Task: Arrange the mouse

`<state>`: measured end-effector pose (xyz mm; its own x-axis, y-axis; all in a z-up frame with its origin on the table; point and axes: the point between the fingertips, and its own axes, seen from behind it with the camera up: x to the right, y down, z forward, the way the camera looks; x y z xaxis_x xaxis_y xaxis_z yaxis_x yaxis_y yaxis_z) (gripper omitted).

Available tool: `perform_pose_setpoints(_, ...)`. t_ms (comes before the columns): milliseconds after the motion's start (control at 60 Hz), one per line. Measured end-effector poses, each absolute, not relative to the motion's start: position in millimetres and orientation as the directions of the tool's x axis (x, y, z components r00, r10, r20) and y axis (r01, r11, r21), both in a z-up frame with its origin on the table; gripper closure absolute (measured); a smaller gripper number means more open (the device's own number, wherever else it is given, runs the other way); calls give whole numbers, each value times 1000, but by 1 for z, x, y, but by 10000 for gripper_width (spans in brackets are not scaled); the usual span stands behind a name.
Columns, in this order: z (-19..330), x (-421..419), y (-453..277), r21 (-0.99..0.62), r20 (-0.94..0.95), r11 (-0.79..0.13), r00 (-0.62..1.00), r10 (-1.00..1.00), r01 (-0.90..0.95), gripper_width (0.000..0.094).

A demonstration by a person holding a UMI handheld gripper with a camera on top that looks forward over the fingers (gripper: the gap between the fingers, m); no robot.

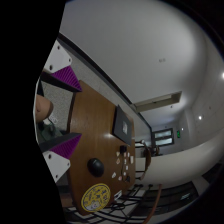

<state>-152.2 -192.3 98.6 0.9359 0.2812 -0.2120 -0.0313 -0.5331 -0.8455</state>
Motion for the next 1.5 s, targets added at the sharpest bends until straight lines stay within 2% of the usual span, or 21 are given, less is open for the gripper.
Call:
perform_pose_setpoints(250,66,-86,-151,-835,-154,-551,965,214,-12,107)
perform_pose_setpoints(383,24,-20,-94,-814,-117,-580,984,131,-19,110)
perform_pose_setpoints(567,-12,12,-49,-774,-71,-633,993,90,2,110)
perform_pose_setpoints(850,-19,9,36,-766,8,-640,996,84,60,132)
perform_pose_setpoints(867,-19,8,41,-765,6,-641,996,86,60,147)
perform_pose_setpoints(933,-20,0,53,-768,2,-638,996,85,56,445)
perform_pose_setpoints(1083,-17,-7,60,-782,49,-609,987,156,135,597)
perform_pose_setpoints(1133,-10,-17,54,-784,11,-608,981,194,129,607)
perform_pose_setpoints(1167,7,-22,51,-804,-8,-581,975,221,125,618)
perform_pose_setpoints(1283,112,5,49,-914,41,-386,976,214,123,618)
perform_pose_setpoints(1383,175,79,44,-952,20,-303,994,111,53,618)
perform_pose_setpoints(1433,185,128,40,-956,42,-288,999,30,49,619)
perform_pose_setpoints(1500,165,190,36,-940,63,-338,996,-66,37,622)
